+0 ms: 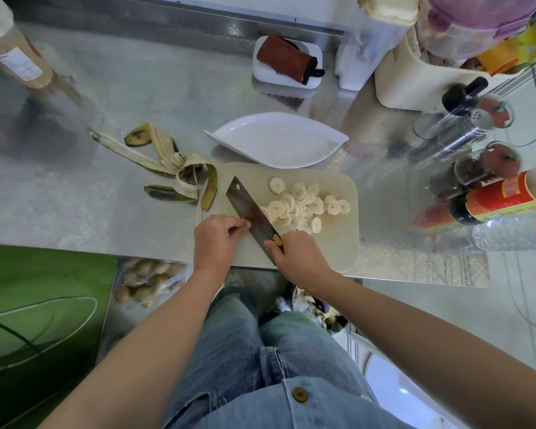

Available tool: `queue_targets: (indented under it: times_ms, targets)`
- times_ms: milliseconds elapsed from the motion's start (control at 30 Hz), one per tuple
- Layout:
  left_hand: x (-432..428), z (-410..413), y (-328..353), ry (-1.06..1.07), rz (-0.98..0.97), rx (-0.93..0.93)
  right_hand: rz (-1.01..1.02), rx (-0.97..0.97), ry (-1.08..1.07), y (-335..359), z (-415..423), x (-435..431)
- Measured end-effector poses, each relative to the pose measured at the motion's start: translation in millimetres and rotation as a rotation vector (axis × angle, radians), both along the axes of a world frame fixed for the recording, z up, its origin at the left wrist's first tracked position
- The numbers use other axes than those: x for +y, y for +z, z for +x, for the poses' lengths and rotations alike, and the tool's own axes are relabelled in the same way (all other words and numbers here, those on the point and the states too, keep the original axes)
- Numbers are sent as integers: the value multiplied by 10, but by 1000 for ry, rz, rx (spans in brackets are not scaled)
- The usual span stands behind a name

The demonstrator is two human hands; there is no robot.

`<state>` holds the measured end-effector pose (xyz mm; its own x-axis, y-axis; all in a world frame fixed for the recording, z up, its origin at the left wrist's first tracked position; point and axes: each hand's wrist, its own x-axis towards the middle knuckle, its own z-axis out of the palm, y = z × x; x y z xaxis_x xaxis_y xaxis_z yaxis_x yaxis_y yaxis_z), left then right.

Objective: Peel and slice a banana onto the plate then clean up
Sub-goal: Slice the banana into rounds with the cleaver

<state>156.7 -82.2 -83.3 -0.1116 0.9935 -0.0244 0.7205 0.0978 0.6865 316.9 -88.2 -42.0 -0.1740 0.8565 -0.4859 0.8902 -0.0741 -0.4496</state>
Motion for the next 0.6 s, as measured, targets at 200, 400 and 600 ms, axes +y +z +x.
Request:
queue_targets:
  times_ms: [200, 400, 600]
  targets:
    - [-12, 4, 3, 18, -23, -1, 54, 51, -51, 52, 86, 0]
    - [-12, 6, 27, 15, -12, -9, 37, 21, -6, 63, 82, 3]
    - [-2, 8, 9, 17, -8, 15, 23, 2, 4, 53, 52, -1]
